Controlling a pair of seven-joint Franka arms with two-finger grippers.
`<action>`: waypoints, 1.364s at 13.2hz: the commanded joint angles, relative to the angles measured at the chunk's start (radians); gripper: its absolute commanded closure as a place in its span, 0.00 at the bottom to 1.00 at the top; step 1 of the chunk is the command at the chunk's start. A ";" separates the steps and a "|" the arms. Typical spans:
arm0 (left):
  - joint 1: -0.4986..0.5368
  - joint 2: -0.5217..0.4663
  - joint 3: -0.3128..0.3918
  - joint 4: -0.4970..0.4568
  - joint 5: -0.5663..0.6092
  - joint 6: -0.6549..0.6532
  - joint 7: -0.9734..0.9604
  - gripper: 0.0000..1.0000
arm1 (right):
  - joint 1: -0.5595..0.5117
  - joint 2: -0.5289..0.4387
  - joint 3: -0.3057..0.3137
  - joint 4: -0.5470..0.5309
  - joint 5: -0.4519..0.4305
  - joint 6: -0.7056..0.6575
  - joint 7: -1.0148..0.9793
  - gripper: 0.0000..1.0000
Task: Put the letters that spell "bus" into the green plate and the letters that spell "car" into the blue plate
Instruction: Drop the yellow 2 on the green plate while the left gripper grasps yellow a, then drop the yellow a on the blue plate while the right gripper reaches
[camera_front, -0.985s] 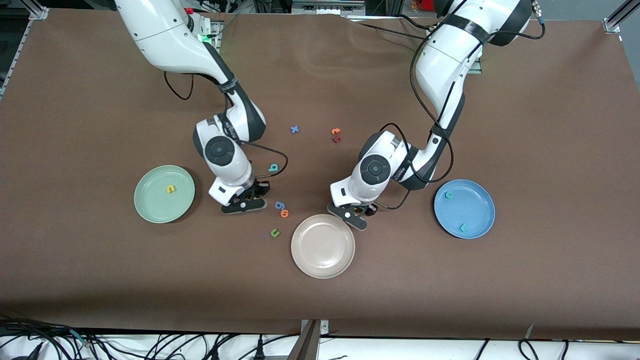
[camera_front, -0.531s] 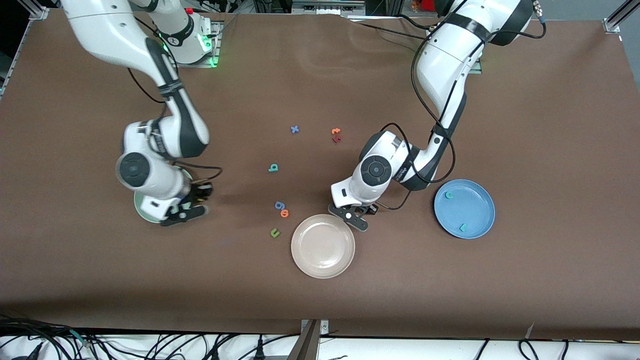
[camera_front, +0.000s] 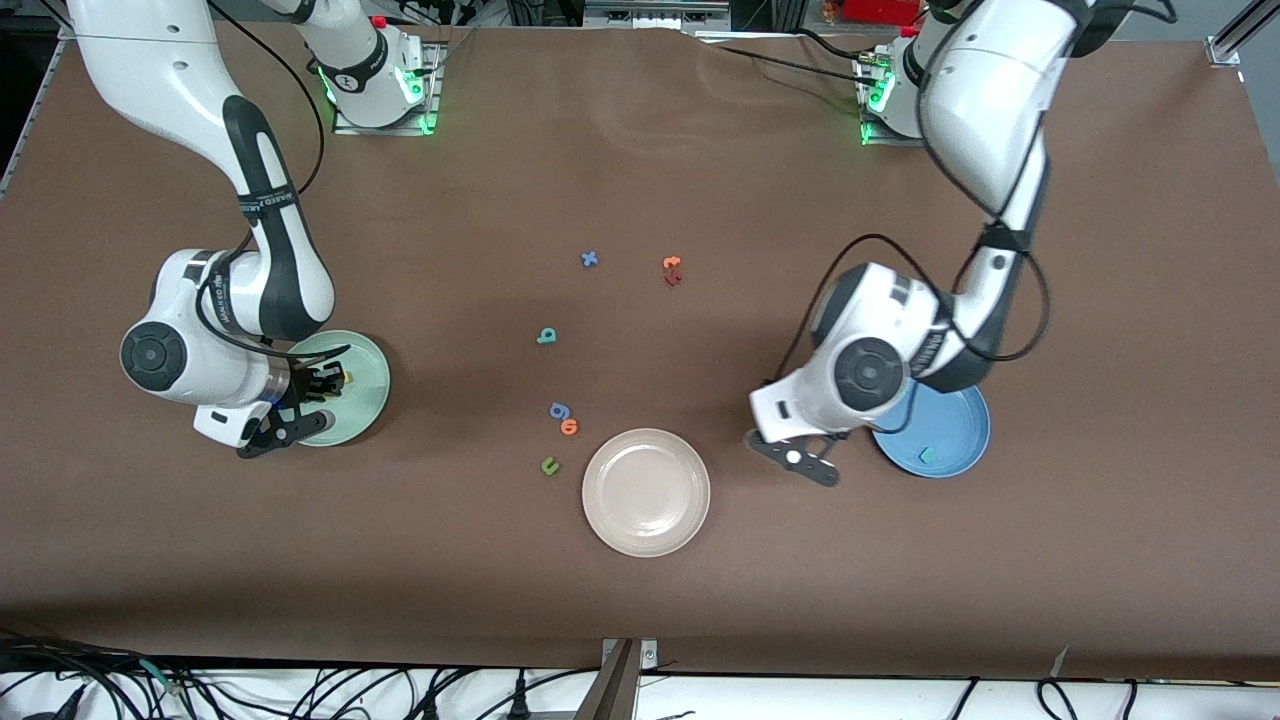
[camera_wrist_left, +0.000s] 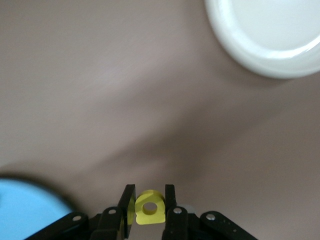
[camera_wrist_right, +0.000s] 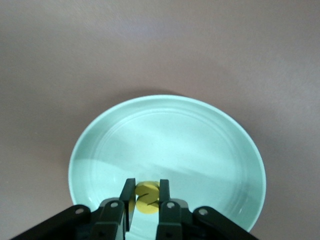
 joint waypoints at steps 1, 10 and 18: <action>0.126 -0.026 -0.006 -0.036 0.057 -0.058 0.198 0.91 | -0.009 0.008 0.000 0.000 0.024 -0.001 -0.028 0.60; 0.223 -0.005 -0.012 -0.041 0.046 -0.058 0.397 0.00 | 0.067 -0.043 0.133 -0.012 0.039 0.003 0.417 0.01; 0.202 -0.305 -0.021 -0.033 -0.024 -0.341 0.083 0.00 | 0.279 -0.049 0.230 -0.098 0.021 0.234 1.015 0.01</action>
